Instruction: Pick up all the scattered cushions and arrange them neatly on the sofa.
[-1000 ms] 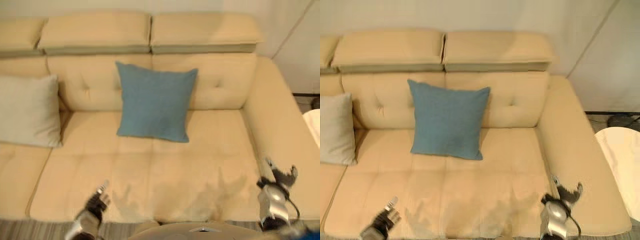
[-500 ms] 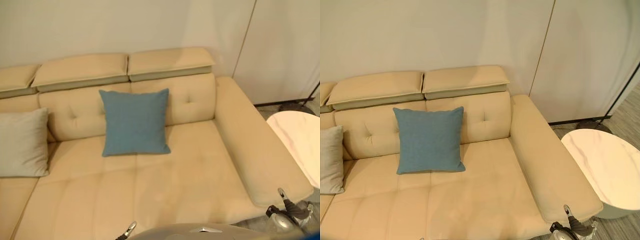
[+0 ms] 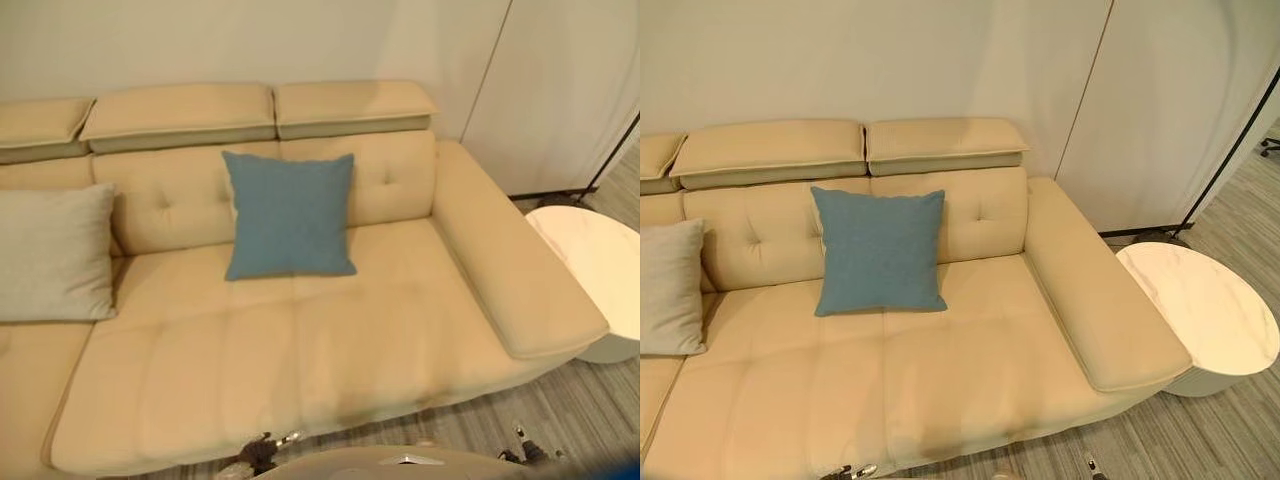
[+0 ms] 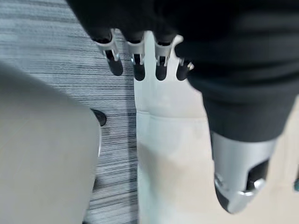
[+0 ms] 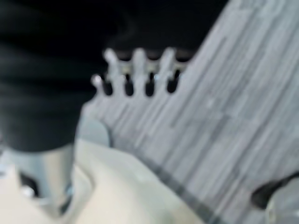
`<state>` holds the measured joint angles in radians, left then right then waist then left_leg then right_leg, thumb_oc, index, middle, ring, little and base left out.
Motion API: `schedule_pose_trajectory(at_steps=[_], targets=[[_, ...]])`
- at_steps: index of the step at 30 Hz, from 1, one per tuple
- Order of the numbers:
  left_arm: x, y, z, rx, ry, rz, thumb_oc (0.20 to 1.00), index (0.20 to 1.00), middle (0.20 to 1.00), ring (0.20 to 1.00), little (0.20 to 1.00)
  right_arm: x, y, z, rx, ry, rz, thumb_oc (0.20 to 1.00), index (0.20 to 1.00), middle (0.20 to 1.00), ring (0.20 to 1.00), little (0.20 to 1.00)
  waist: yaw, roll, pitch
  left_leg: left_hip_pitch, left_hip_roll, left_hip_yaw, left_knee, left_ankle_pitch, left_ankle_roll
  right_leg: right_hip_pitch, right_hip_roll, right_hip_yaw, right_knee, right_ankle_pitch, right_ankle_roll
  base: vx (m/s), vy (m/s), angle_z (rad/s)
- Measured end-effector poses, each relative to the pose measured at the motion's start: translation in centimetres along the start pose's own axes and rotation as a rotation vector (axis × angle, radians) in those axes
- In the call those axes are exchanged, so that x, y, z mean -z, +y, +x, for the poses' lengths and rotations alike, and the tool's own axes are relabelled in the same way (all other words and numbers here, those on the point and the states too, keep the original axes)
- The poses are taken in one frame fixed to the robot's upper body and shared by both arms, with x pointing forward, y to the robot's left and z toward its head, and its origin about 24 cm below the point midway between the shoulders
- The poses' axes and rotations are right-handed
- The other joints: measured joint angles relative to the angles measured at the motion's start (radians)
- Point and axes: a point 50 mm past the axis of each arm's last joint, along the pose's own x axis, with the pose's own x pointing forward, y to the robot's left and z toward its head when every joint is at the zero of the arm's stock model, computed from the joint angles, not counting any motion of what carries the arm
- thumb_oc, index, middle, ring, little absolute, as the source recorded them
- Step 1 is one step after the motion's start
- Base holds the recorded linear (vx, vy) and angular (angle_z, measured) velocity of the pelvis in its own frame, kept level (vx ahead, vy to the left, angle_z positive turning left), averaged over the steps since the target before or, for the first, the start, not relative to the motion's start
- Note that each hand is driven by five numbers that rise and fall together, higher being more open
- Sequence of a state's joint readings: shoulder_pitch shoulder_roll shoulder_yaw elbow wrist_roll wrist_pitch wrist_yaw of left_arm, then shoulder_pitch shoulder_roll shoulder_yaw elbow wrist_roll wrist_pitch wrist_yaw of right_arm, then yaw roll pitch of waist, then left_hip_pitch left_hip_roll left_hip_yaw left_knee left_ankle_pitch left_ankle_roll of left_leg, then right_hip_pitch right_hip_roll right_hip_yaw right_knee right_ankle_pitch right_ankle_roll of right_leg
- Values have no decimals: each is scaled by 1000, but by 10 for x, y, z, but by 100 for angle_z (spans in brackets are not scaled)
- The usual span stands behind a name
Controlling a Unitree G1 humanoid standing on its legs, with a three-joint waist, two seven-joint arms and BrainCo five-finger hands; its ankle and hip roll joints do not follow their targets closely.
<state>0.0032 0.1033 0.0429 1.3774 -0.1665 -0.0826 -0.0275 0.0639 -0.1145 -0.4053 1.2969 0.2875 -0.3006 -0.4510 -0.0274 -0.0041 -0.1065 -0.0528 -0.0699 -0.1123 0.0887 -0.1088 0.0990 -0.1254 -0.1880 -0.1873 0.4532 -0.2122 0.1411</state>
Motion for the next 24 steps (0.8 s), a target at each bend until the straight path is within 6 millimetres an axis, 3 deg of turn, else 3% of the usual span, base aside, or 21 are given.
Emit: schedule_pose_trajectory(at_steps=[2, 4, 5, 7, 8, 10, 11, 14, 16, 17, 18, 19, 21, 23, 24], targets=[[-4, 8, 0, -41, -10, -2, 1000, 1000, 1000, 1000, 1000, 2, 0, 0, -3, 14, -17, 1000, 1000, 1000, 1000, 1000, 11, -13, 6, -2, 0, 5, -1, 7, -11, 78, 35, 74, -43, -24, 23, -146, -93, -11], [-4, 13, 0, -74, -10, -8, 1000, 1000, 1000, 1000, 1000, 5, -1, 0, -3, 34, -28, 1000, 1000, 1000, 1000, 1000, 14, -28, -1, -7, -2, 4, -1, 14, -32, 169, 68, 130, -203, -39, 8, -134, -117, -4], [-3, 18, -1, -112, -10, -35, 1000, 1000, 1000, 1000, 1000, 1, 5, 0, -30, 25, -39, 1000, 1000, 1000, 1000, 1000, 14, -40, -9, -29, -7, 2, -5, 27, -53, 200, 75, 148, -312, -41, -38, -80, -78, -2], [-2, 21, -1, -137, -7, -76, 1000, 1000, 1000, 1000, 1000, -7, 13, 0, -61, 5, -40, 1000, 1000, 1000, 1000, 1000, 9, -54, -9, -48, -6, -1, -23, 55, -78, 223, 77, 148, -397, -47, -79, -156, -176, 13], [2, 20, -2, -154, 9, -135, 1000, 1000, 1000, 1000, 1000, -11, 14, 1, -77, -12, -55, 1000, 1000, 1000, 1000, 1000, 0, -33, -8, -67, 13, -23, -21, 78, -96, 233, 106, 139, -434, -19, -112, -162, -186, 33], [10, 22, -3, -185, 31, -308, 1000, 1000, 1000, 1000, 1000, -14, 18, 0, -145, -49, -132, 1000, 1000, 1000, 1000, 1000, -5, -15, 7, -73, 39, -36, -23, 84, -111, 236, 143, 127, -455, -2, -142, -146, -150, 29], [19, 24, -4, -196, 51, -334, 1000, 1000, 1000, 1000, 1000, -13, 19, 0, -167, -52, -151, 1000, 1000, 1000, 1000, 1000, 0, -8, 8, -74, 50, -39, -27, 93, -120, 238, 159, 122, -454, -2, -142, -182, -168, 23], [17, 22, -4, -200, 47, -408, 1000, 1000, 1000, 1000, 1000, -14, 21, 0, -272, -102, -341, 1000, 1000, 1000, 1000, 1000, 17, -2, 13, -118, 72, -61, -19, 137, -154, 218, 192, 70, -453, 13, -173, -232, -83, 48], [10, 22, -3, -203, 33, -440, 1000, 1000, 1000, 1000, 1000, -17, 24, 0, -296, -115, -353, 1000, 1000, 1000, 1000, 1000, 17, -18, 23, -146, 68, -56, -18, 189, -167, 204, 196, 41, -446, 17, -180, -179, -21, 54], [6, 25, -2, -211, 21, -462, 1000, 1000, 1000, 1000, 1000, -19, 30, -3, -323, -126, -343, 1000, 1000, 1000, 1000, 1000, 17, -39, 36, -155, 69, -7, -23, 221, -167, 200, 182, 22, -450, 21, -186, -147, -37, 34], [6, 30, -3, -227, 24, -474, 1000, 1000, 1000, 1000, 1000, -20, 33, -4, -356, -129, -342, 1000, 1000, 1000, 1000, 1000, 16, -53, 37, -172, 68, 61, 8, 193, -160, 188, 177, 7, -454, 33, -218, -164, -28, 16], [6, 34, -3, -243, 30, -496, 1000, 1000, 1000, 1000, 1000, -22, 38, -6, -398, -133, -335, 1000, 1000, 1000, 1000, 1000, 16, -71, 42, -181, 61, 107, 86, 129, -144, 189, 168, 6, -458, 36, -229, -44, -2, -1], [11, 43, -5, -292, 50, -529, 1000, 1000, 1000, 1000, 1000, -14, 44, -11, -519, -86, -315, 1000, 1000, 1000, 1000, 1000, -2, -100, 39, -151, 42, 117, 154, 61, -139, 206, 158, 5, -463, 36, -229, -9, 39, 14], [23, 46, -8, -326, 99, -532, 1000, 1000, 1000, 1000, 1000, 3, 42, -13, -655, 41, -378, 1000, 1000, 1000, 1000, 1000, -16, -80, 27, -77, 52, 91, 17, 71, -110, 213, 179, -8, -470, 36, -220, 18, 95, 31], [19, 46, -7, -323, 99, -533, 1000, 1000, 1000, 1000, 1000, 13, 40, -15, -704, 99, -443, 1000, 1000, 1000, 1000, 1000, -19, -76, 27, -48, 53, 81, -41, 82, -102, 218, 183, -18, -473, 38, -212, 31, 134, 32]])
